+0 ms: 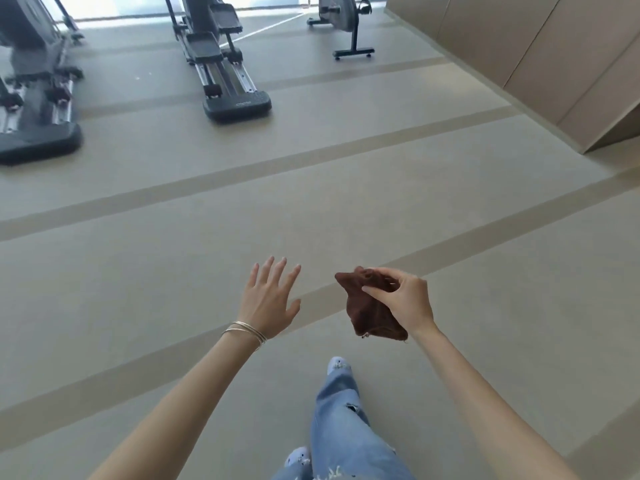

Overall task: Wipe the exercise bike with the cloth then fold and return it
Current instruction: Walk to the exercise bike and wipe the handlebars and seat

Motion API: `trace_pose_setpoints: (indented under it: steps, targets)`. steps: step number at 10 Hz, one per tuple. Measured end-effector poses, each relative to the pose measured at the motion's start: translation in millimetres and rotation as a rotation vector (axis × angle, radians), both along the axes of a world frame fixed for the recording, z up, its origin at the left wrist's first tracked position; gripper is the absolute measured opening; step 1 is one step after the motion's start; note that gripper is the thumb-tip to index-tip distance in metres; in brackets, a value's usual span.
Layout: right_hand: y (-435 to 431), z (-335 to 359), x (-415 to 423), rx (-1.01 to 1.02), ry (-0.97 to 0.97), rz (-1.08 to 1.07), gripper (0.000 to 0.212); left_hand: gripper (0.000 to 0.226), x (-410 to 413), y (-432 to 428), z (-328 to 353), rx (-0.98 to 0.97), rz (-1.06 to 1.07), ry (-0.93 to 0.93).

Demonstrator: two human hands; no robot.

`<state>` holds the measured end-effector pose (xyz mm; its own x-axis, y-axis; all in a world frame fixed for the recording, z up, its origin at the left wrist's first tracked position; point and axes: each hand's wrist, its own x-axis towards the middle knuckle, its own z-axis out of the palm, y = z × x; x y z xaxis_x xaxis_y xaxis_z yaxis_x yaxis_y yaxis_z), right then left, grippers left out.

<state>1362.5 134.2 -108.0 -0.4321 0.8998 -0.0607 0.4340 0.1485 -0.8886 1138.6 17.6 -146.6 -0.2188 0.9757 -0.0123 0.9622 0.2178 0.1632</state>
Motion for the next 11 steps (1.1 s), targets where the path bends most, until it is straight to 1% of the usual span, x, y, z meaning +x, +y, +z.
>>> trace_pose_setpoints:
  steps: [3, 4, 7, 8, 9, 11]
  targets:
    - [159.9, 30.5, -53.1, 0.069, 0.046, 0.03, 0.029, 0.063, -42.7, 163.9, 37.6, 0.063, 0.041, 0.086]
    - [205.0, 37.6, -66.0, 0.081, 0.071, 0.05, 0.03, 0.063, -50.9, 207.1, 43.0, 0.076, 0.072, 0.103]
    - [295.5, 27.6, -110.1, 0.061, 0.062, 0.081, 0.031, 0.064, -96.9, 289.3, 39.0, 0.039, 0.101, 0.116]
    - [325.0, 21.3, -133.9, 0.071, 0.07, 0.053, 0.027, 0.064, -118.7, 321.6, 33.9, 0.025, 0.076, 0.109]
    - [357.9, 19.5, -162.9, 0.074, 0.053, 0.046, 0.028, 0.064, -148.7, 358.2, 32.5, 0.032, 0.06, 0.105]
    - [436.5, 41.3, -236.4, 0.114, 0.026, -0.001, 0.029, 0.064, -229.0, 443.6, 49.8, 0.074, 0.014, 0.11]
